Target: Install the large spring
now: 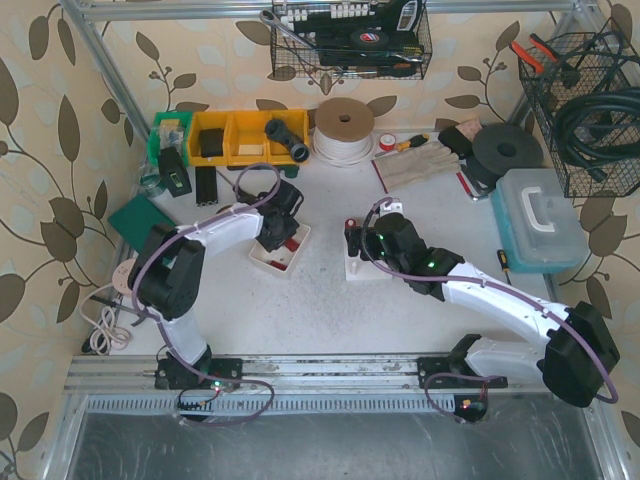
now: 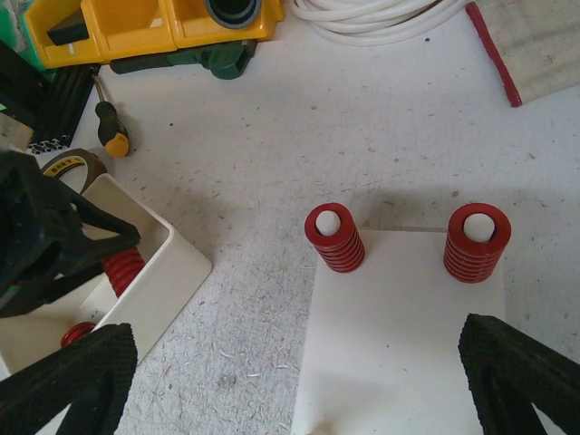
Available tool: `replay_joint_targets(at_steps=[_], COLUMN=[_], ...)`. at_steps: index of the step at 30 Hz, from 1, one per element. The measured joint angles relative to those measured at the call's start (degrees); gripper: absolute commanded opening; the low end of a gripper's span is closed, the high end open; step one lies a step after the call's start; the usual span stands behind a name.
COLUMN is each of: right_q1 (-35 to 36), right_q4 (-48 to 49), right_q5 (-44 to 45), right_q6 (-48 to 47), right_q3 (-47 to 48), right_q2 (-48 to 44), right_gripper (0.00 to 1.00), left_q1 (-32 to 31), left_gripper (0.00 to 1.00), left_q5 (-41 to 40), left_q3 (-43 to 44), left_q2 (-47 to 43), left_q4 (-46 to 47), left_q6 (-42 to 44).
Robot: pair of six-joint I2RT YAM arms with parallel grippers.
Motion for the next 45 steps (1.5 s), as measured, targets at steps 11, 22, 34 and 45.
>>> replay_joint_targets(at_steps=[11, 22, 34, 45], right_q1=[0.0, -1.3, -5.9, -6.3], right_q4=[3.1, 11.8, 29.9, 49.8], right_q5=[-3.8, -12.7, -32.8, -39.7], right_q6=[-2.5, -2.6, 6.8, 21.0], right_q3=[-0.8, -5.3, -8.5, -13.2], right_q2=[-0.3, 0.1, 6.0, 13.9], right_gripper=[0.99, 0.97, 0.94, 0.9], left_q1=[0.0, 0.4, 3.0, 3.8], left_gripper=[0.19, 0.17, 0.14, 0.11], left_q5=[-1.6, -3.0, 1.0, 12.7], left_q3=[0.0, -2.8, -6.8, -20.2], left_q2=[-8.7, -16.2, -19.7, -25.4], left_q4=[-1.2, -1.0, 2.1, 16.1], left_q6=[3.1, 3.4, 1.0, -10.2])
